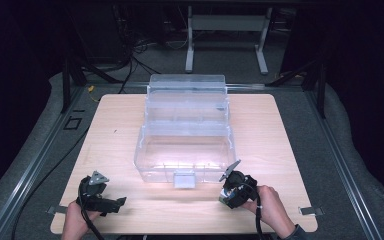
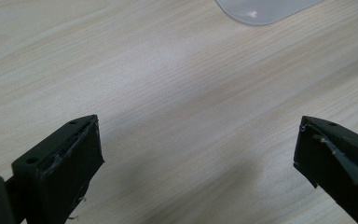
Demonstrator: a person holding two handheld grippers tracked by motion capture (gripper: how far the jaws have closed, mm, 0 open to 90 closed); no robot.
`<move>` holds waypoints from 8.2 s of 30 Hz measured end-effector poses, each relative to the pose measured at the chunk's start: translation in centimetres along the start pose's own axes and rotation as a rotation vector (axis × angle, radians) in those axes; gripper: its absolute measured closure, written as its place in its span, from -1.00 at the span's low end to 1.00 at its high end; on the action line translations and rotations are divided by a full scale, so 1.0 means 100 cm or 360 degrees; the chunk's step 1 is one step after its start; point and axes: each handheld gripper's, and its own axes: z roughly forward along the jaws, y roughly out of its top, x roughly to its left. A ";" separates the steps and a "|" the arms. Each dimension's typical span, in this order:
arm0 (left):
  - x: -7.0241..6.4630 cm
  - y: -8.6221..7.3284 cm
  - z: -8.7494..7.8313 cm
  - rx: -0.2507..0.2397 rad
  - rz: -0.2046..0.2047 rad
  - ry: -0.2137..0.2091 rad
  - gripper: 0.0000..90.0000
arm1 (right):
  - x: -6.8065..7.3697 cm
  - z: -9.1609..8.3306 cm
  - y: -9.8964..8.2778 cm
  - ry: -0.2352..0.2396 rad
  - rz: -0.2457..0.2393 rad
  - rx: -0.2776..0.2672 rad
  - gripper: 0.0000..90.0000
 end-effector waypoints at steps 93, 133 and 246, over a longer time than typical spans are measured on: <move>0.001 0.001 -0.005 -0.0039 -0.0004 0.0052 -0.94 | -0.090 -0.114 -0.001 -0.0116 0.0168 -0.0120 0.02; 0.001 0.000 -0.007 -0.0055 -0.0001 0.0063 -0.94 | -0.100 -0.143 0.047 -0.0145 0.0071 -0.0087 0.02; -0.002 0.000 -0.003 0.0007 0.0053 0.0073 -0.95 | -0.062 -0.022 0.118 0.0035 -0.0165 0.0400 0.01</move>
